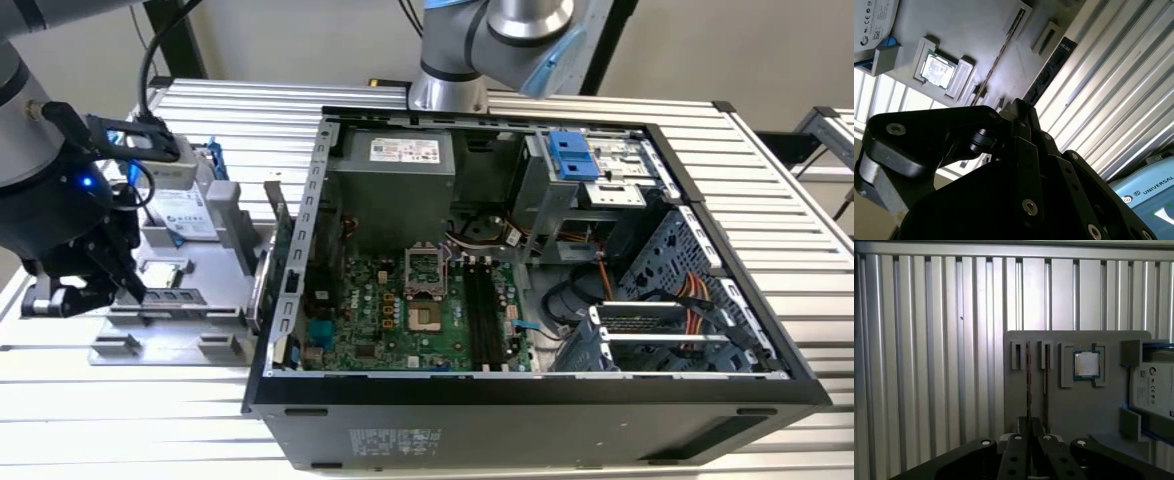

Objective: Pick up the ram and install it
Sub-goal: 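Pick up the ram and move it above insertion slot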

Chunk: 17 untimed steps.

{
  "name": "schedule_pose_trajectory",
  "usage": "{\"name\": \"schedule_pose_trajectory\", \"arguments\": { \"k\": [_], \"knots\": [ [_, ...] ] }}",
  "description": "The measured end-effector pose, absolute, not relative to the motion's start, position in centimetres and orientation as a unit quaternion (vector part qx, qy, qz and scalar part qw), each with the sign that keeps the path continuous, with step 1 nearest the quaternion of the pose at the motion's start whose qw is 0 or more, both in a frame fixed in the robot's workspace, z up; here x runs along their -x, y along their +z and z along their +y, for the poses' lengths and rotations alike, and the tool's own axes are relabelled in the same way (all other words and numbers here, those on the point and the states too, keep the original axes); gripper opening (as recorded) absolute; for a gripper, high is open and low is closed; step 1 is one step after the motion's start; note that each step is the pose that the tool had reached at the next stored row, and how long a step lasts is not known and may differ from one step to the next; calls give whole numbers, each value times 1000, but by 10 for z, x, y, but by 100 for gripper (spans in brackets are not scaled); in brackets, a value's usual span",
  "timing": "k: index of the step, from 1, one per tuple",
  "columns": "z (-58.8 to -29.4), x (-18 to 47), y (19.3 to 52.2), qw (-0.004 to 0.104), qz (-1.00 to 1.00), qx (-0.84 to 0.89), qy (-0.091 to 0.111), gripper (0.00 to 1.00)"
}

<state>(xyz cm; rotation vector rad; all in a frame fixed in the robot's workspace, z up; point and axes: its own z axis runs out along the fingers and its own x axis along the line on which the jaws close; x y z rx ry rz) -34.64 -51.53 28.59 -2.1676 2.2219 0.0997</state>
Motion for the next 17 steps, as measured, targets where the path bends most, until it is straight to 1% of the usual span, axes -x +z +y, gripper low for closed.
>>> {"name": "schedule_pose_trajectory", "arguments": {
  "k": [17],
  "knots": [
    [-515, 346, 298, 19, 715, 698, 31, 0]
  ]
}}
